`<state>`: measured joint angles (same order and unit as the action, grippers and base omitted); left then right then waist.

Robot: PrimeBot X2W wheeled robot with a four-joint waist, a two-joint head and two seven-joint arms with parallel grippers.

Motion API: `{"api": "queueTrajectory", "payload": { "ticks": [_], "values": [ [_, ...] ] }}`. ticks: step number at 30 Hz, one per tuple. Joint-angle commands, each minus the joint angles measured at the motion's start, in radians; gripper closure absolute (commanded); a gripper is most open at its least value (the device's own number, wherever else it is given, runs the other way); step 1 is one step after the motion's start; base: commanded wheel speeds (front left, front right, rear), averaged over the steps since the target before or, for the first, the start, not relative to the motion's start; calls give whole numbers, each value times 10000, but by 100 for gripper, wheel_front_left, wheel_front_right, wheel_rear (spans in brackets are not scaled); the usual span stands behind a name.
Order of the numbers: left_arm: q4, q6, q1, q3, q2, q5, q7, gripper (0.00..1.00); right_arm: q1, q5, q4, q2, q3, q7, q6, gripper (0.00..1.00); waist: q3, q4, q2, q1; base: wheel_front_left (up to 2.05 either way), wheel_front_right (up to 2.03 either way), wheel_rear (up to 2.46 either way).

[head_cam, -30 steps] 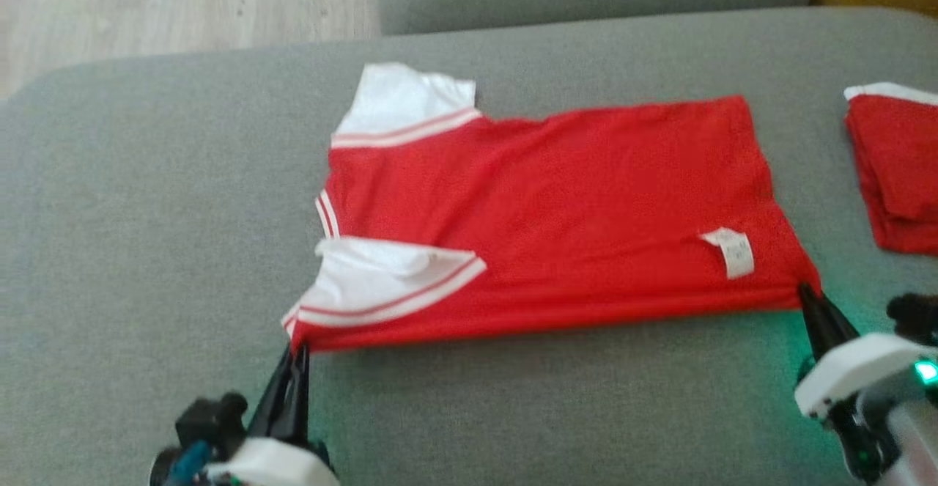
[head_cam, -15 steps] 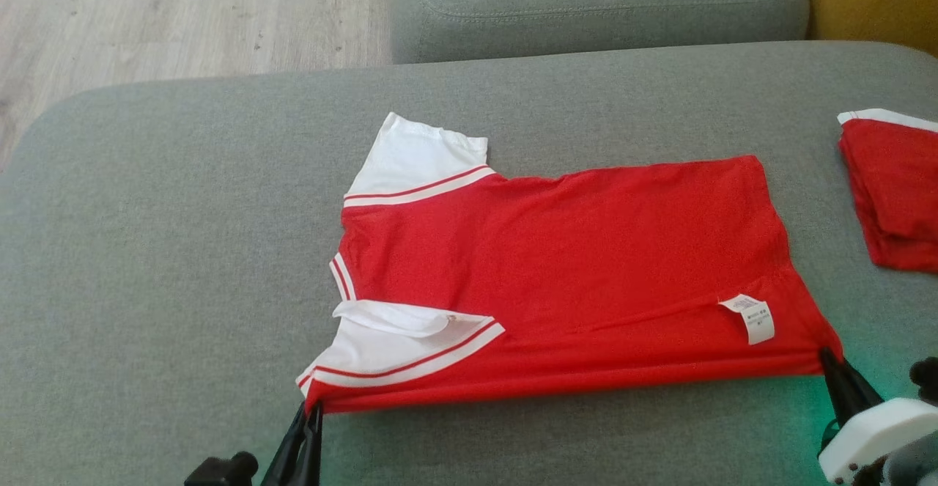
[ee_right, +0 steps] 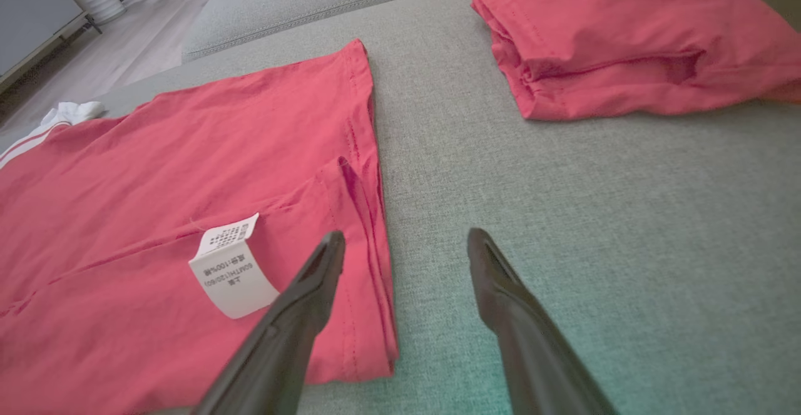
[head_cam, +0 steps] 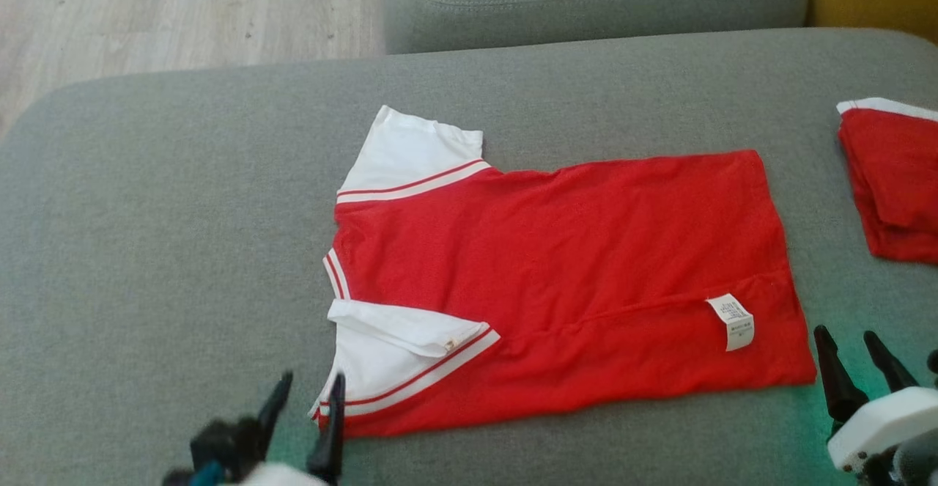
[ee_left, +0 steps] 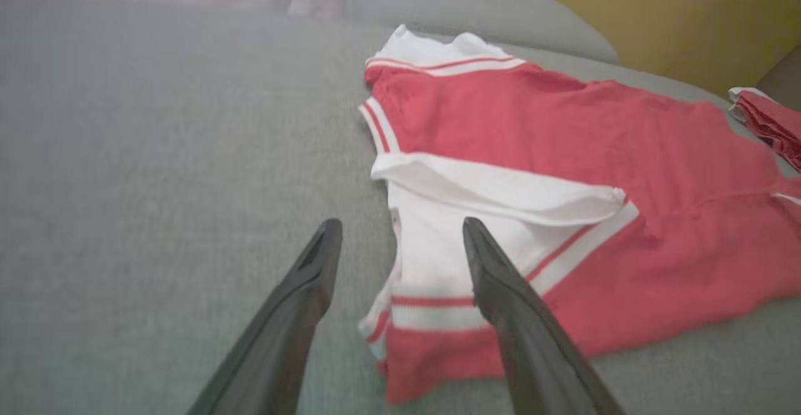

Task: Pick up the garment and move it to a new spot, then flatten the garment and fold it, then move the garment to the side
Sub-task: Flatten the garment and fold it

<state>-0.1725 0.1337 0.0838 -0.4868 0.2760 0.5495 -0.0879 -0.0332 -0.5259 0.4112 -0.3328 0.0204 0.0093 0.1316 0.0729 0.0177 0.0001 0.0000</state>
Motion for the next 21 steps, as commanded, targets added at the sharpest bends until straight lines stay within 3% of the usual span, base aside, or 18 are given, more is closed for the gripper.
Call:
{"api": "queueTrajectory", "payload": {
  "ticks": [1,7,11,15,21],
  "values": [
    [429,72,-779,395,261,-152,37,0,43,109,-449,-202,49,14,-9,0,77,-67,-1,0,0,0,0],
    [711,-384,-2939,596,911,-431,796,0,161,407,-1296,45,-64,206,-9,0,575,-493,-1,0,0,0,0],
    [349,-1286,-5020,492,1304,-356,1891,0,381,556,-1775,161,-28,295,-9,0,1134,-878,-1,0,0,0,0],
    [-579,-2097,-7076,457,1567,-40,3029,0,576,661,-2015,241,2,315,-9,0,1687,-1240,-1,0,0,0,0],
    [-2433,-2483,-9373,421,1978,485,4726,0,962,757,-2257,311,151,276,-9,0,2507,-1795,-1,0,0,0,0]
  ]
}}
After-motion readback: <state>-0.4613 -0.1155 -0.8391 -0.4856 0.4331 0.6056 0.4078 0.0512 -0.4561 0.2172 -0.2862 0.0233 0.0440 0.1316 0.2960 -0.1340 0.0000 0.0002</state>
